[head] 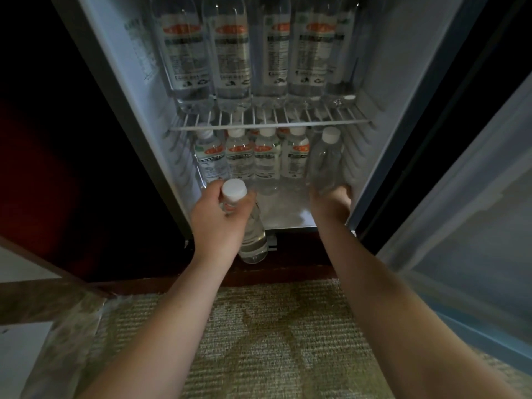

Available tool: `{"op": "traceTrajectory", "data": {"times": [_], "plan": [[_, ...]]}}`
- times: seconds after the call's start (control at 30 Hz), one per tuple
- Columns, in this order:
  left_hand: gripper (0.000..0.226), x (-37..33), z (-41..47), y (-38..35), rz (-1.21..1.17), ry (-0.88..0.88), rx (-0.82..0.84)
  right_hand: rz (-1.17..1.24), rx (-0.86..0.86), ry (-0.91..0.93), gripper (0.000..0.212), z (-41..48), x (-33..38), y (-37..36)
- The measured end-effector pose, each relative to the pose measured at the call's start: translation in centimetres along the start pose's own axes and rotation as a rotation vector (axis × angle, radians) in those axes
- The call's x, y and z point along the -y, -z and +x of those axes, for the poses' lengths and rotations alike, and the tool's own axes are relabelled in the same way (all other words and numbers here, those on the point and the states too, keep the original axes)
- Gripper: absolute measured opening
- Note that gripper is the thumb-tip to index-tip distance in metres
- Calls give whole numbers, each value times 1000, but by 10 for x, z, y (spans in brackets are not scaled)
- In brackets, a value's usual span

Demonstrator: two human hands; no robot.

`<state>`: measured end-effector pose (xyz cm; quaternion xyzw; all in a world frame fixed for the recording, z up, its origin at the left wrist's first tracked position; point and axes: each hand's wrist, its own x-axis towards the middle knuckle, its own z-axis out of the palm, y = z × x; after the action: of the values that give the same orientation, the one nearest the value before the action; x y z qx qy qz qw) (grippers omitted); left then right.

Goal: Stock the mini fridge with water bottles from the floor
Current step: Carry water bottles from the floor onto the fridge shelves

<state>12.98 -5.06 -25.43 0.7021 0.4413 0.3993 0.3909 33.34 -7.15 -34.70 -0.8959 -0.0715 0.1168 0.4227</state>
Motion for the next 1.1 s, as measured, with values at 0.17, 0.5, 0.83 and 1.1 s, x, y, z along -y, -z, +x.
{"op": "traceTrajectory", "data": {"times": [0.17,0.5,0.83,1.1], "plan": [[23,5,-2,4,4,1,18,275,164,-195,51,29,-4,-19],[20,20,3,8,21,30,-23,17,243,-55,65,84,-7,-51],[22,0,4,8,-31,36,44,121,404,100,19,-10,8,7],[36,-60,-22,11,136,-190,381,102,1060,401,72,-118,19,109]]}}
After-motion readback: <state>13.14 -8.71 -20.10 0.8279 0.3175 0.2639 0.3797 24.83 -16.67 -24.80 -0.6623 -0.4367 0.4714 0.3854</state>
